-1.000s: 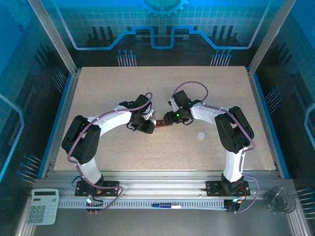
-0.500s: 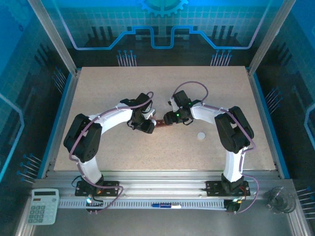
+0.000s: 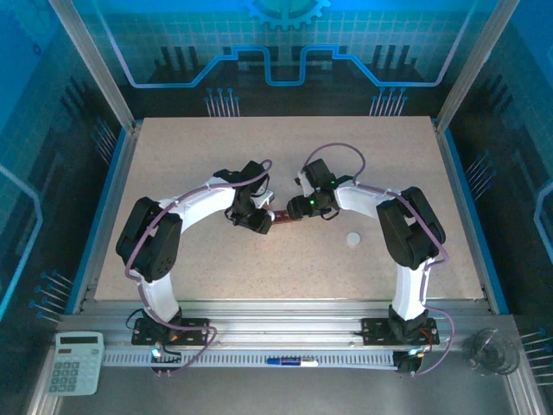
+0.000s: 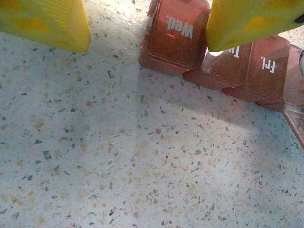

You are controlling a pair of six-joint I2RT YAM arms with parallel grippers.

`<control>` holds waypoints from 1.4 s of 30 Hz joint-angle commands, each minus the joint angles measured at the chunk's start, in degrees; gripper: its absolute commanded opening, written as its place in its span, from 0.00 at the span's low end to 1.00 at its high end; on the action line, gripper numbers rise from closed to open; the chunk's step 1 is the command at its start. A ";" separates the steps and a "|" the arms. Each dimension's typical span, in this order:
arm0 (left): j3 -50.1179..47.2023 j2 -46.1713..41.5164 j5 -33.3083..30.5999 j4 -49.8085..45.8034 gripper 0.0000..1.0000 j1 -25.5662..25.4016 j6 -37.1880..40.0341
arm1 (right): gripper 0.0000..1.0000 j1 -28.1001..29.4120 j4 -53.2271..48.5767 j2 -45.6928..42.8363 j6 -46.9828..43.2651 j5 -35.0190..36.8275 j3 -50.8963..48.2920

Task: Sort the pills into containers

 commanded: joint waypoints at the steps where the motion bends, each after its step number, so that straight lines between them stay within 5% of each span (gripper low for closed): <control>1: 2.24 0.70 0.32 -3.23 0.00 0.65 1.59 | 0.67 0.76 -1.12 1.91 0.25 -0.27 -0.19; 42: 9.19 5.59 -1.09 -10.20 0.00 1.13 5.85 | 0.66 0.78 -1.21 2.21 0.25 -0.57 -0.10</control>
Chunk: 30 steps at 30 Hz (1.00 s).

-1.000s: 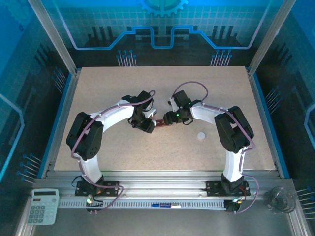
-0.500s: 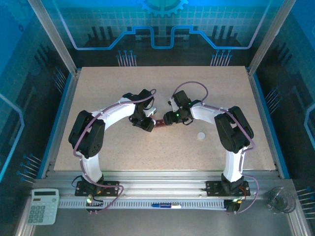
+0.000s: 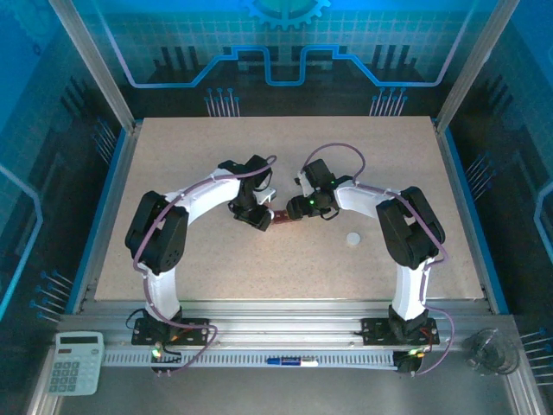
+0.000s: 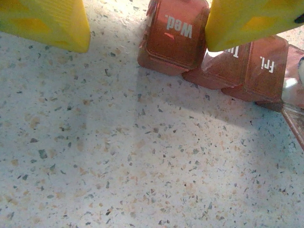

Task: Sort the pills into containers

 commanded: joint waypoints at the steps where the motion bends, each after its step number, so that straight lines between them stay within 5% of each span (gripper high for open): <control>1: 1.81 1.02 0.43 -2.56 0.00 0.54 1.29 | 0.66 0.76 -1.46 2.05 0.06 -0.11 -0.14; 30: -12.13 -9.56 3.05 14.24 0.00 0.58 -2.18 | 0.66 0.76 -1.21 2.11 1.12 -0.55 -0.54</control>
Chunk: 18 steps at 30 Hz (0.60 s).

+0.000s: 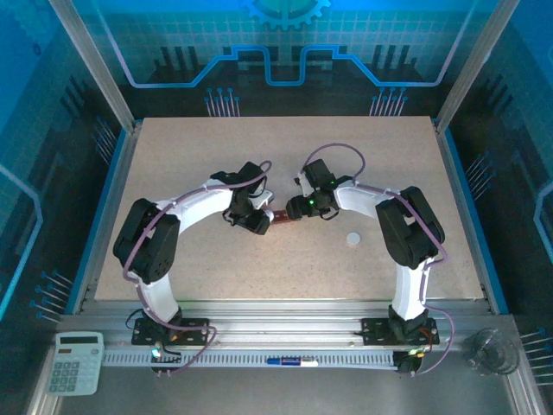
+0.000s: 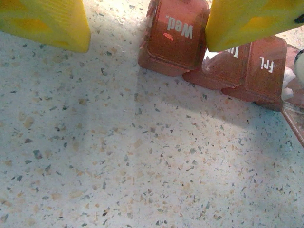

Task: Sort the pills into containers

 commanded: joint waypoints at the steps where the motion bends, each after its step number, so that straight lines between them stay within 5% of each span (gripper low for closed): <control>1: -2.43 -3.96 1.97 4.22 0.00 0.48 -1.68 | 0.66 0.76 -1.45 1.94 0.48 0.11 -0.55; 18: -8.59 -8.69 4.12 9.99 0.00 0.42 -3.20 | 0.66 0.76 -1.19 1.80 1.28 -0.50 -0.63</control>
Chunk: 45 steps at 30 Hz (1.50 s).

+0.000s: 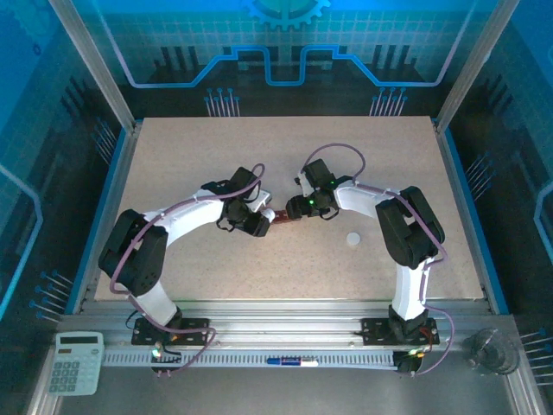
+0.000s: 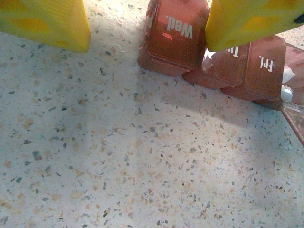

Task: Sort the pills into containers

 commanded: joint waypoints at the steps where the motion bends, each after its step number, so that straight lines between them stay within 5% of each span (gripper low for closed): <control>1: -1.05 -2.58 1.89 1.59 0.00 0.44 -1.47 | 0.66 0.76 -1.29 1.68 0.49 -0.33 -0.63; 23: -10.59 -12.17 6.69 14.44 0.00 0.16 -4.31 | 0.68 0.68 -2.36 0.32 0.90 -1.78 1.08; 45: -20.06 -26.00 7.40 47.01 0.00 -0.11 -5.86 | 0.71 -6.23 -7.38 -16.56 3.58 -4.16 -0.63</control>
